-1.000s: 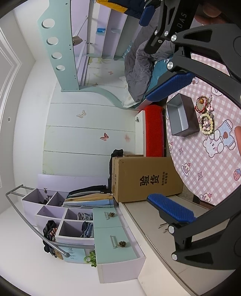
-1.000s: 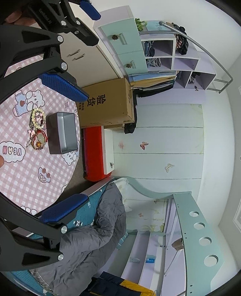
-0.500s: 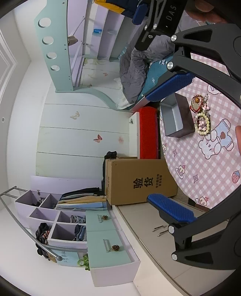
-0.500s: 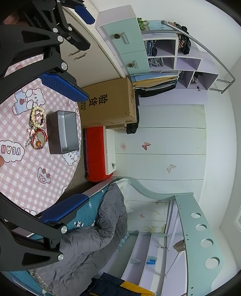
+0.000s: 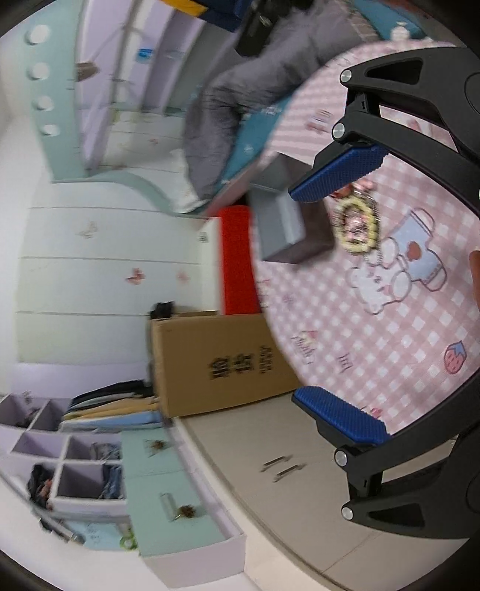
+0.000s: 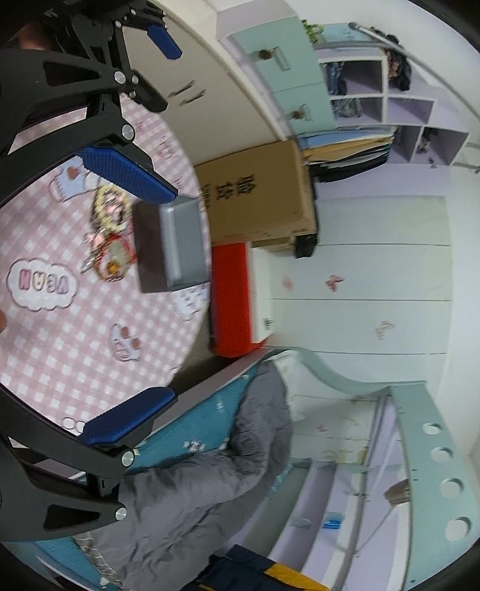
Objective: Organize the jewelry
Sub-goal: 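Move the left tool down to the pale yellow bead bracelet, then close the left tool on the pale yellow bead bracelet and lift it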
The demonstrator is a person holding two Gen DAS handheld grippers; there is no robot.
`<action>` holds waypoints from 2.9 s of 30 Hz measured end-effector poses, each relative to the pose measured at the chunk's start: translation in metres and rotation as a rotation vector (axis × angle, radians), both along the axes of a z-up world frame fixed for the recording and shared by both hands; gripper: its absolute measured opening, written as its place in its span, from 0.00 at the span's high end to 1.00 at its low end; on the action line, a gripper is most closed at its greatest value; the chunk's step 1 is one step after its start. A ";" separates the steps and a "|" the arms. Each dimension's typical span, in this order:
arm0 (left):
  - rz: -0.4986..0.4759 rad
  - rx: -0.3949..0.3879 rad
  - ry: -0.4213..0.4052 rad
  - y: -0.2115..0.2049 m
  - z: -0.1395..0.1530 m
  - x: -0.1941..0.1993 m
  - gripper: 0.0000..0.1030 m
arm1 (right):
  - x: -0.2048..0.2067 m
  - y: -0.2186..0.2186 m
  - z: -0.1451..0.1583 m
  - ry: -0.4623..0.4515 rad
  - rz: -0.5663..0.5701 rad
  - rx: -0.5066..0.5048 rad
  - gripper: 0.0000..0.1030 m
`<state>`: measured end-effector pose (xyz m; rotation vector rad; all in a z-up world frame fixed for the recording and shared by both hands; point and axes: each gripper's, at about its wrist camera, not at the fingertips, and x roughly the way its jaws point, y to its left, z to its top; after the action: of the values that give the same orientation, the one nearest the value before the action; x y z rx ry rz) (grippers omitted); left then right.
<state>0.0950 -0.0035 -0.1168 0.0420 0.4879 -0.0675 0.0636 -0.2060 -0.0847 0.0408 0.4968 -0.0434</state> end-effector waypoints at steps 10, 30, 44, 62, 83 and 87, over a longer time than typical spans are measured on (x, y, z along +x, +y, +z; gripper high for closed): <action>-0.024 0.061 0.225 -0.015 -0.082 0.062 0.06 | 0.016 -0.014 -0.056 0.164 -0.008 0.024 0.07; -0.253 -0.006 0.312 -0.024 -0.102 0.072 0.97 | 0.034 -0.019 -0.092 0.268 0.023 0.062 0.07; -0.167 -0.028 0.367 -0.009 -0.107 0.086 0.07 | 0.041 -0.013 -0.098 0.295 0.041 0.067 0.07; -0.205 0.054 0.397 -0.029 -0.121 0.106 0.61 | 0.046 -0.015 -0.104 0.306 0.036 0.072 0.07; -0.309 -0.190 0.315 0.018 -0.097 0.036 0.87 | 0.047 -0.001 -0.105 0.321 0.082 0.052 0.07; -0.271 -0.143 0.360 0.024 -0.107 0.031 0.85 | 0.048 0.007 -0.107 0.337 0.111 0.052 0.07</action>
<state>0.1265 0.0207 -0.2240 -0.0460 0.8342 -0.3804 0.1120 -0.1994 -0.1914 0.0566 0.8365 0.0728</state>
